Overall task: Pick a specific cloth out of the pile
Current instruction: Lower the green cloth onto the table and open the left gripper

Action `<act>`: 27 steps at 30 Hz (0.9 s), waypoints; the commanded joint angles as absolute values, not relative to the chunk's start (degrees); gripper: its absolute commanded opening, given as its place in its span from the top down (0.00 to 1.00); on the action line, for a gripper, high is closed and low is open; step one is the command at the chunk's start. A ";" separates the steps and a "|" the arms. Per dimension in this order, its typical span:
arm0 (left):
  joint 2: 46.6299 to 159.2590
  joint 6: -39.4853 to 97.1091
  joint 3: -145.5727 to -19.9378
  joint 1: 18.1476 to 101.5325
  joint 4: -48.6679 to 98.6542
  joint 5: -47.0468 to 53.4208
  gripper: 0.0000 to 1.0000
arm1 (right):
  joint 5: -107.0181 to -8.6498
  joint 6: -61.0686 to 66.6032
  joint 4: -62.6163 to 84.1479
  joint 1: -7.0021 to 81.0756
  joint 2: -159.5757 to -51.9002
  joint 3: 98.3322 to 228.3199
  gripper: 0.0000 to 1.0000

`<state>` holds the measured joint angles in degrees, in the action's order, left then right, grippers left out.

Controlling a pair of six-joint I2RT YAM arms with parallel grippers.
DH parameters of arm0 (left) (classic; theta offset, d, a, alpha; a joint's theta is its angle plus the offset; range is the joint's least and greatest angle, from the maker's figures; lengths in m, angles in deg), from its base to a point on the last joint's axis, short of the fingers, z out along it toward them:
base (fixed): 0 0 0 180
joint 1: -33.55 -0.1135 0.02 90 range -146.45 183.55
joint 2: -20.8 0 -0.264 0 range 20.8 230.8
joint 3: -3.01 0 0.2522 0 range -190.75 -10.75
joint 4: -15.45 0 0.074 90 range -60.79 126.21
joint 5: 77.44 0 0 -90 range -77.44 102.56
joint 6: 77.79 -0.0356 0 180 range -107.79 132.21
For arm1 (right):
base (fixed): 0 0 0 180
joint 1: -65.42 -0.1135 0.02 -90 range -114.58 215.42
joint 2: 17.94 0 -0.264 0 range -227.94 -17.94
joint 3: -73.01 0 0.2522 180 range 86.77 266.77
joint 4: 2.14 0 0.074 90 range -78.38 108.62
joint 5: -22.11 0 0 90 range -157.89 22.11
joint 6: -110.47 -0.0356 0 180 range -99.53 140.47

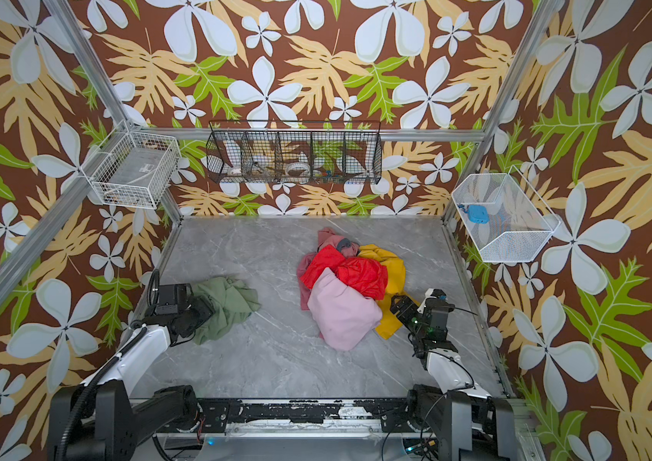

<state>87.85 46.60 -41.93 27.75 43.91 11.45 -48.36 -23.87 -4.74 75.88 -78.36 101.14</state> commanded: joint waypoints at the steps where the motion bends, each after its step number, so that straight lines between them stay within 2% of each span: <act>1: 91.32 44.79 -44.52 30.26 41.80 12.79 0.30 | -48.33 -23.57 -5.99 75.62 -78.24 101.80 0.10; 3: 94.54 44.38 -46.05 31.64 41.55 13.82 0.33 | -48.67 -23.57 -5.54 75.53 -77.84 101.67 0.10; 6: 100.15 43.60 -47.68 32.31 40.38 13.78 0.44 | -49.21 -24.05 -5.08 75.44 -76.86 101.33 0.10; 8: 103.56 43.04 -49.30 32.65 40.88 14.90 0.47 | -49.66 -24.18 -4.42 75.44 -75.94 101.19 0.10; 13: 109.70 43.03 -53.90 32.67 40.38 18.08 0.47 | -50.99 -24.14 -2.65 75.37 -73.69 100.84 0.10; 21: 122.69 41.54 -66.89 32.67 41.49 16.77 0.46 | -51.70 -24.18 -0.89 75.36 -72.14 101.17 0.10; 27: 124.32 40.60 -68.19 32.67 40.46 16.80 0.41 | -53.08 -23.83 0.55 75.35 -70.03 101.11 0.10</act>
<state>123.34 40.96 -68.84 32.64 36.15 18.54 -51.75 -24.09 -0.15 75.40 -70.69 100.99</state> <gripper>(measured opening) 0.577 0.899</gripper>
